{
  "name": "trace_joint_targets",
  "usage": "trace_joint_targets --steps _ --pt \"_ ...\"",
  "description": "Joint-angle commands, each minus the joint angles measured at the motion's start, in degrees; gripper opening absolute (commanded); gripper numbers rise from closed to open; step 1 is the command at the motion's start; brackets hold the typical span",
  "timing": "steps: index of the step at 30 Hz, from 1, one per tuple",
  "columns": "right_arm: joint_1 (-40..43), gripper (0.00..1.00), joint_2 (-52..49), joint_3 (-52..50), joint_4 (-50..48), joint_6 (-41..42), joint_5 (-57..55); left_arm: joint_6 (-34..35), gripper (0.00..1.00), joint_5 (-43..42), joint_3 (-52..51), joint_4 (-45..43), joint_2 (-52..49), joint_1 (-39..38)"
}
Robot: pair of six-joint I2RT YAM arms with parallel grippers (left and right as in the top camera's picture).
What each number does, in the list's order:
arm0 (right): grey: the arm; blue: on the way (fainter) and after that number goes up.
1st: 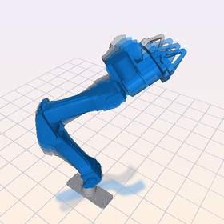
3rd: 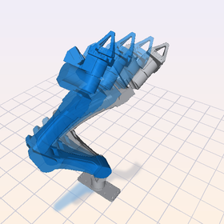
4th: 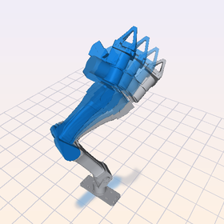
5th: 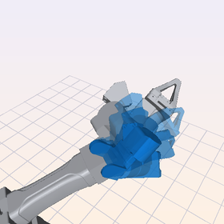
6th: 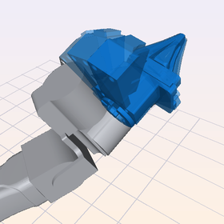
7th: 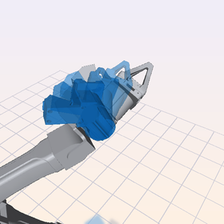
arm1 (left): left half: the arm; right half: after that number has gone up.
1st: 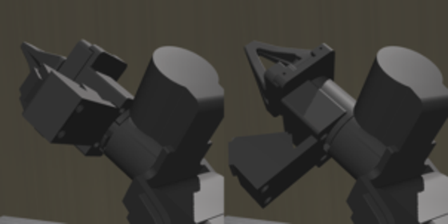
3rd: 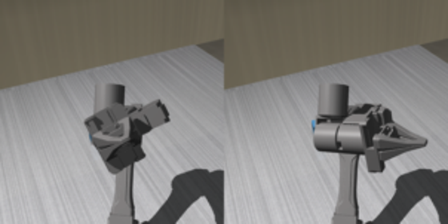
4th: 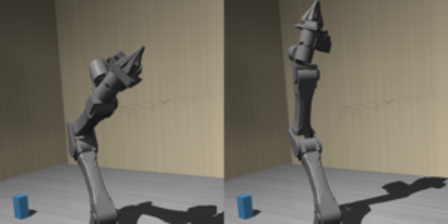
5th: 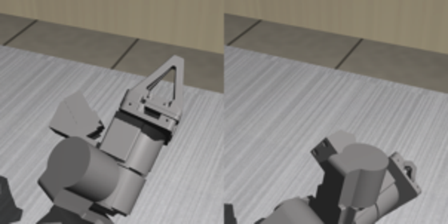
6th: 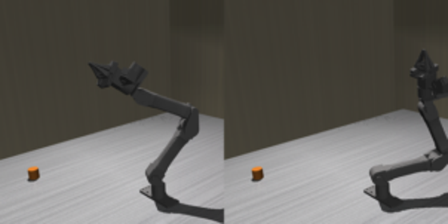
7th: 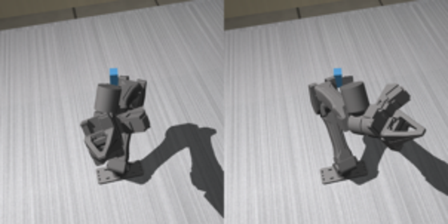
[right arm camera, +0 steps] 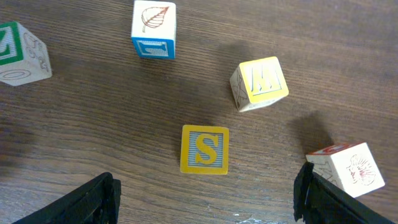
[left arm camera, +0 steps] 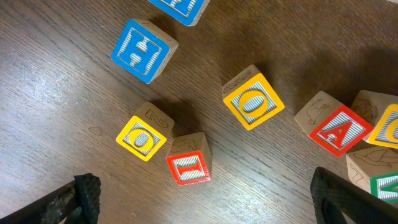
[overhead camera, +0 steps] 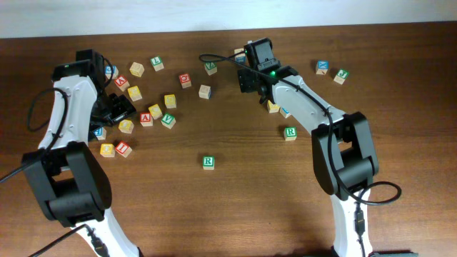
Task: Spell out RSS
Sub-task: 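Lower the open right gripper around the yellow S block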
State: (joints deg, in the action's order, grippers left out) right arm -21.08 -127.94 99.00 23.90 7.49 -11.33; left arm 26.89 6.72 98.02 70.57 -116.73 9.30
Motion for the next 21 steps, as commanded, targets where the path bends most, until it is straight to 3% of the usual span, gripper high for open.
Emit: trace_joint_targets --steps 1,7,11,21 --pt "0.11 0.82 -2.34 0.55 0.55 2.25 -1.38 0.90 0.99 0.63 -0.50 0.04 -0.59 -0.24" --pt "1.68 0.81 -2.71 0.55 0.17 5.25 3.04 0.90 0.99 0.63 -0.48 0.04 -0.59 -0.24" --pt "2.21 0.64 -2.73 0.55 -0.66 5.01 6.71 0.90 0.99 0.61 -0.48 0.02 -0.59 -0.24" --pt "2.19 0.63 -3.76 0.55 -1.27 5.01 6.64 0.90 0.99 0.61 -0.48 0.02 -0.59 -0.24"
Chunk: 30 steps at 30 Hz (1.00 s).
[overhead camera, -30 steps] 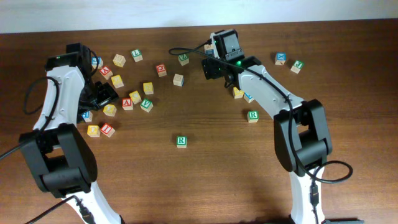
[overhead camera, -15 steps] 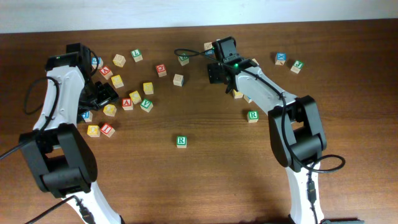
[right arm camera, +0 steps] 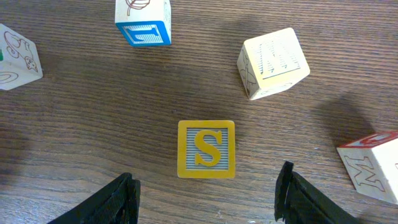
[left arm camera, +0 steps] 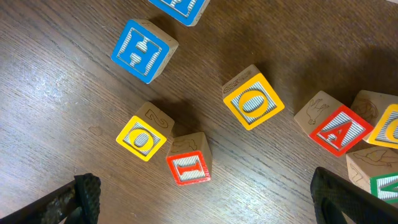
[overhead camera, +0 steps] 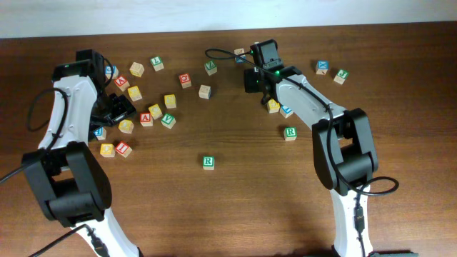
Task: Spell out RSS
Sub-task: 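Lower the open right gripper around the yellow S block, then close the right gripper on the yellow S block and lift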
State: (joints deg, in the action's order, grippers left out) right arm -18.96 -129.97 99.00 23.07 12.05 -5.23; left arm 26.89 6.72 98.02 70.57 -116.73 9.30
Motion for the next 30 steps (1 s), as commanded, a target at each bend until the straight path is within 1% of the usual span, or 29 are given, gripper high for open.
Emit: trace_joint_targets --steps 1,4,10,13,15,16,25,27,30 --pt "0.02 0.62 -2.36 0.55 -0.66 0.42 0.55 0.90 0.99 0.63 -0.50 0.02 -0.59 -0.24" --pt "-0.11 0.62 -2.89 0.55 -1.66 -1.09 0.46 0.90 0.99 0.63 -0.50 0.02 -0.59 -0.24" --pt "-0.09 0.62 -4.50 0.55 -4.74 -1.27 0.52 0.90 0.99 0.63 -0.48 0.04 -0.59 -0.24" --pt "-0.09 0.59 -5.33 0.55 -4.96 -1.27 0.50 0.90 0.99 0.61 -0.48 0.02 -0.59 -0.24" --pt "-0.09 0.47 -5.46 0.55 -5.09 -1.27 0.46 0.90 0.99 0.61 -0.50 0.02 -0.59 -0.24" --pt "-0.09 0.45 -5.46 0.55 -5.57 -1.27 0.44 0.90 0.99 0.61 -0.50 0.04 -0.59 -0.24" --pt "-0.09 0.40 -5.44 0.57 -7.85 -1.27 0.28 0.90 0.99 0.61 -0.50 0.02 -0.59 -0.24" --pt "-0.09 0.39 -5.44 0.57 -7.65 -1.27 0.28 0.90 0.99 0.63 -0.48 0.04 -0.59 -0.24" --pt "-0.09 0.32 -5.44 0.57 -7.41 -1.27 0.26 0.90 0.99 0.63 -0.48 0.02 -0.59 -0.24"
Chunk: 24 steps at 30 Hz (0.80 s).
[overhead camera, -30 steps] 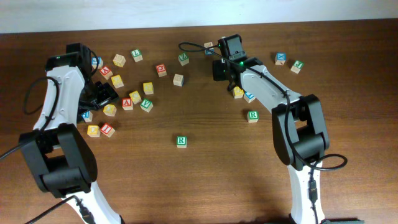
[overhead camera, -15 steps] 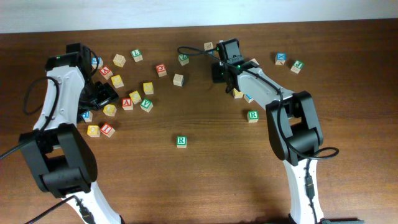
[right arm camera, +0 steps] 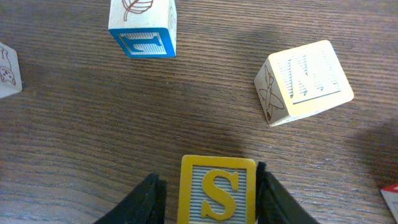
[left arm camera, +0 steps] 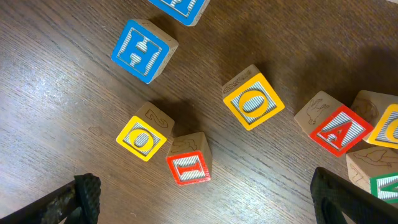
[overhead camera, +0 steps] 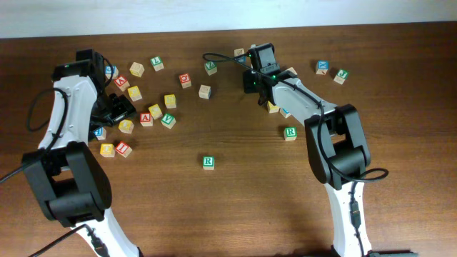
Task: Spell out RSS
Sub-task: 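Close the right gripper on the yellow S block and lift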
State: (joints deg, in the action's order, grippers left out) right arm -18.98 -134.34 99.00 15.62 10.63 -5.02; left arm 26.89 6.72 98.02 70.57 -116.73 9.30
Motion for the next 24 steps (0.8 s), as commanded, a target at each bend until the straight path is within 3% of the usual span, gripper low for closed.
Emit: trace_joint_targets --steps 1,13,17,24 --pt "-0.07 0.31 -1.07 0.57 0.09 0.15 0.07 0.90 0.99 0.61 -0.48 0.02 -0.59 -0.24" --pt "-0.17 0.28 4.35 0.68 6.08 0.17 0.09 0.90 0.99 0.61 -0.48 0.02 -0.59 -0.24" --pt "-0.24 0.17 8.68 0.68 9.33 0.17 0.13 0.90 0.99 0.63 -0.48 0.02 -0.59 -0.24" --pt "-1.68 0.16 16.06 0.68 18.56 0.31 0.68 0.90 0.99 0.63 -0.48 0.02 -0.59 -0.24"
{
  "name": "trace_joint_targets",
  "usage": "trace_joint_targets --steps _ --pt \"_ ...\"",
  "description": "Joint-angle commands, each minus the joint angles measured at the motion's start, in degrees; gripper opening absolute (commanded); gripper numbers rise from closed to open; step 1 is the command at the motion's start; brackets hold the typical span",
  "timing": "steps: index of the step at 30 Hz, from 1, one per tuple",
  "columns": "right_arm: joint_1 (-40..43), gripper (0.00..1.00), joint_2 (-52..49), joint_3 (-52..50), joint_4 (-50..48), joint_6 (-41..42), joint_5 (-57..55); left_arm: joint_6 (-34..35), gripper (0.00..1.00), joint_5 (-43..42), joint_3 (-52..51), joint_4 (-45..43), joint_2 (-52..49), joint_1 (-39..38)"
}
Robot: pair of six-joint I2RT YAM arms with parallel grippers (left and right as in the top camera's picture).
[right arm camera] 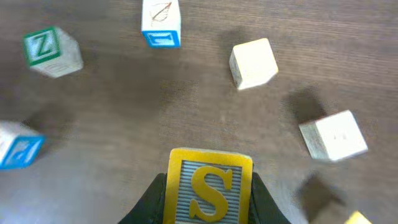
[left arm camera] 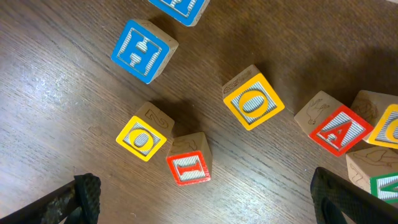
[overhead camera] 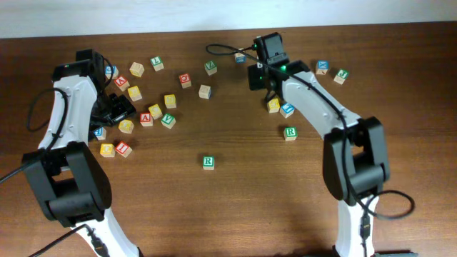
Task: Spell out RSS
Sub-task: 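Close the right gripper on the yellow S block and lift, then carry the S block left and lower it right of the R block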
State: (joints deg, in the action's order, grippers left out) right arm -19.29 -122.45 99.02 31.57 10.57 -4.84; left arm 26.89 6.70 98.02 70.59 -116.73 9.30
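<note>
A yellow S block (right arm camera: 210, 186) sits clamped between the fingers of my right gripper (right arm camera: 210, 194), held well above the table. Overhead, that right gripper (overhead camera: 261, 74) hangs at the back middle, and the S block is hidden under it there. A green R block (overhead camera: 208, 162) lies alone at the table's middle front. A second green R block (overhead camera: 290, 133) lies to its right. My left gripper (left arm camera: 204, 202) stands open and empty above the left cluster, shown overhead as the left gripper (overhead camera: 118, 107).
Under the right wrist lie a green Z block (right arm camera: 51, 50), a blue block (right arm camera: 161, 23) and two pale blocks (right arm camera: 253, 62) (right arm camera: 333, 135). Under the left wrist lie a blue H (left arm camera: 143, 50), a yellow O (left arm camera: 253, 101), a red I (left arm camera: 188, 163) and a red A (left arm camera: 339, 129).
The right gripper, then low with a finger on each side of the S block on the table, now holds the block raised high. The left arm has not moved.
My right gripper hung wide open above the S block on the table. It was then lower and narrower over it, then down with its fingers on either side of the block. Now it is shut on the block, off the table. The left arm stayed put.
</note>
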Motion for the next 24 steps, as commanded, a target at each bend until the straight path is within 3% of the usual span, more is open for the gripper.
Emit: trace_joint_targets --steps 1,11,18,24 --pt "-1.97 0.17 5.81 0.66 5.62 0.48 1.18 0.90 0.99 0.63 -0.48 0.00 -0.59 -0.24" --pt "-11.65 0.16 12.44 -1.05 34.40 7.72 6.01 0.90 0.99 0.66 -0.48 0.00 -0.59 -0.24" --pt "-21.49 0.16 12.44 -12.50 28.04 16.06 7.50 0.90 0.99 0.66 -0.48 0.02 -0.59 -0.24" --pt "-24.70 0.16 12.44 -21.24 15.98 26.01 7.43 0.92 0.99 0.66 -0.48 0.02 -0.59 -0.24"
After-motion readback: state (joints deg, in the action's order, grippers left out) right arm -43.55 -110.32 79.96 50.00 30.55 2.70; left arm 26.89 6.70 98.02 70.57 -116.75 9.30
